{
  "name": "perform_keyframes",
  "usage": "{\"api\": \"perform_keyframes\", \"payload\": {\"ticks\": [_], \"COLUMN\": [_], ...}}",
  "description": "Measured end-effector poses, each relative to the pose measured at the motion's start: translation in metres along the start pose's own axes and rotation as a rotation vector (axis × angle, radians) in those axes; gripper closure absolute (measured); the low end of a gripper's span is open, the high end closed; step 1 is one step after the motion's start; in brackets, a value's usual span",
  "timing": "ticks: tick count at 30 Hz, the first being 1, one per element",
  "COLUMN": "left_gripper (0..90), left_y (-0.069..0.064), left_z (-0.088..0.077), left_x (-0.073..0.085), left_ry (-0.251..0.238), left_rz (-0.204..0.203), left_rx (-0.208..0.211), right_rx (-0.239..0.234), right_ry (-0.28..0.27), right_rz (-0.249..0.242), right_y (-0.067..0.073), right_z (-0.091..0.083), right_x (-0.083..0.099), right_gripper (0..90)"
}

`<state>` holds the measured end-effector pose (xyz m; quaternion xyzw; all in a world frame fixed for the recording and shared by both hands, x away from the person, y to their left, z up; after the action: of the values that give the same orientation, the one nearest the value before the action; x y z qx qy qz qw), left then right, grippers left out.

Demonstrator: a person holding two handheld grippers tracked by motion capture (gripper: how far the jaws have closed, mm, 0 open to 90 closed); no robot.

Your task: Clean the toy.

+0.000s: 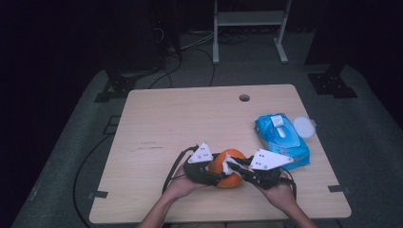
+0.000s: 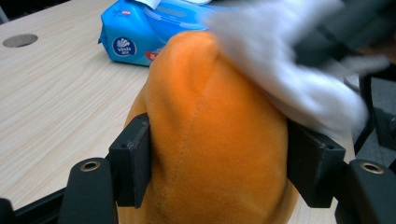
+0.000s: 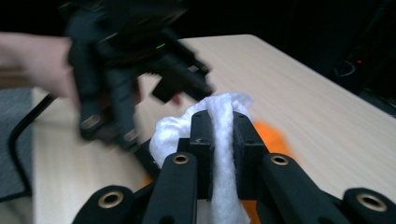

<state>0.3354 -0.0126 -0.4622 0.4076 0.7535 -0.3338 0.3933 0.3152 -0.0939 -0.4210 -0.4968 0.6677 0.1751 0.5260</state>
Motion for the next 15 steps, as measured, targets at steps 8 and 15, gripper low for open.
{"api": "perform_keyframes", "payload": {"ticks": [8,15], "left_gripper": [23.9,18.7], "left_y": [0.000,-0.001], "left_z": [0.000,0.005], "left_x": [0.001,0.001], "left_ry": [0.004,-0.002], "left_rz": [-0.001,0.001], "left_rx": [0.037,0.043], "right_rx": [0.059,0.047], "right_ry": [0.018,0.025], "right_rz": [0.075,0.074], "right_y": [-0.031,-0.029], "right_z": [-0.008,-0.013], "right_x": [0.019,0.025], "right_gripper": [80.2,80.2]}}
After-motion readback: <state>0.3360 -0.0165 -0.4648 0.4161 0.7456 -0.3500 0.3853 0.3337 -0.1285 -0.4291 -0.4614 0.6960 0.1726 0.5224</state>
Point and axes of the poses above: each handheld gripper's, and its own axes: z roughly forward along the jaws, x roughly out of its underside, y roughly to its left, the point moved 9 cm from there along z, roughly forward along the jaws, and after that the axes turned 10 degrees about -z, right-handed, at the moved point
